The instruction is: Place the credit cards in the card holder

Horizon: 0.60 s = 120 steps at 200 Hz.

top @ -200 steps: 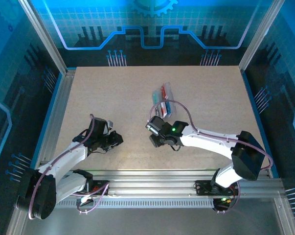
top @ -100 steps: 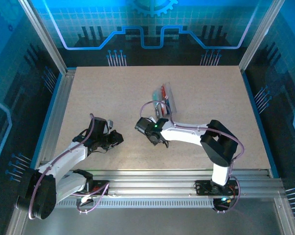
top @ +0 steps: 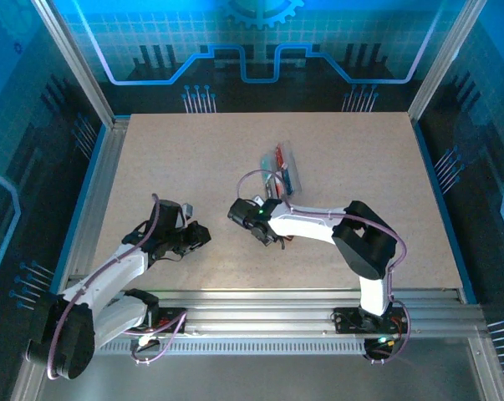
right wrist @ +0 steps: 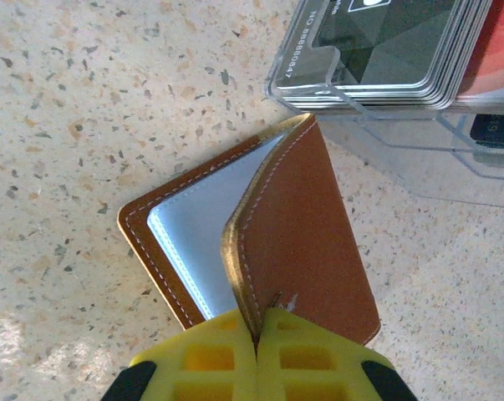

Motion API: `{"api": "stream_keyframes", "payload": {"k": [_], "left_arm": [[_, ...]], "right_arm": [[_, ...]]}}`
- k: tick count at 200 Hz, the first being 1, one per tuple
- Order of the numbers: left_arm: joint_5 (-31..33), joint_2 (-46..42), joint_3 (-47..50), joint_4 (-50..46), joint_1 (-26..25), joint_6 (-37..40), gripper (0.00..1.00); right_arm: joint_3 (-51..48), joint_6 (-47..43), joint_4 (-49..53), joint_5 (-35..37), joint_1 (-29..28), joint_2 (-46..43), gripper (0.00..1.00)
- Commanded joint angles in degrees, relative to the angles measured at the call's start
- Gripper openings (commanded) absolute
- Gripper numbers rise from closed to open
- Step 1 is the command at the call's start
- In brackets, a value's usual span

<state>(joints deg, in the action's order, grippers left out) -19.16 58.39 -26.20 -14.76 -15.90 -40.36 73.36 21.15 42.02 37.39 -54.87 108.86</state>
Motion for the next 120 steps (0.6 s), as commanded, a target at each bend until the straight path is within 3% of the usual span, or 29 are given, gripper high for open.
{"api": "stream_keyframes", "payload": {"k": [1, 36, 64, 93, 120], "left_arm": [[-0.8, -1.4, -0.1, -1.7, 0.3, 0.9, 0.14], [-1.0, -1.8, -0.3, -2.4, 0.4, 1.4, 0.15], [-1.0, -2.1, -0.8, -2.8, 0.4, 1.6, 0.15], [-1.5, -2.1, -1.5, -2.9, 0.3, 2.0, 0.15], [-2.4, -1.3, -2.5, -2.9, -0.1, 2.5, 0.15]], "right_arm": [[0.2, 0.5, 1.8, -8.3, 0.9, -4.2, 0.00], [-3.7, 1.6, -1.0, -26.4, 4.8, -15.1, 0.00], [-11.1, 3.7, -6.5, -43.9, 13.6, -21.5, 0.00], [-19.4, 6.6, -13.4, -57.0, 21.6, -22.7, 0.00], [-28.8, 11.1, -25.0, -69.5, 29.6, -18.2, 0.00]]}}
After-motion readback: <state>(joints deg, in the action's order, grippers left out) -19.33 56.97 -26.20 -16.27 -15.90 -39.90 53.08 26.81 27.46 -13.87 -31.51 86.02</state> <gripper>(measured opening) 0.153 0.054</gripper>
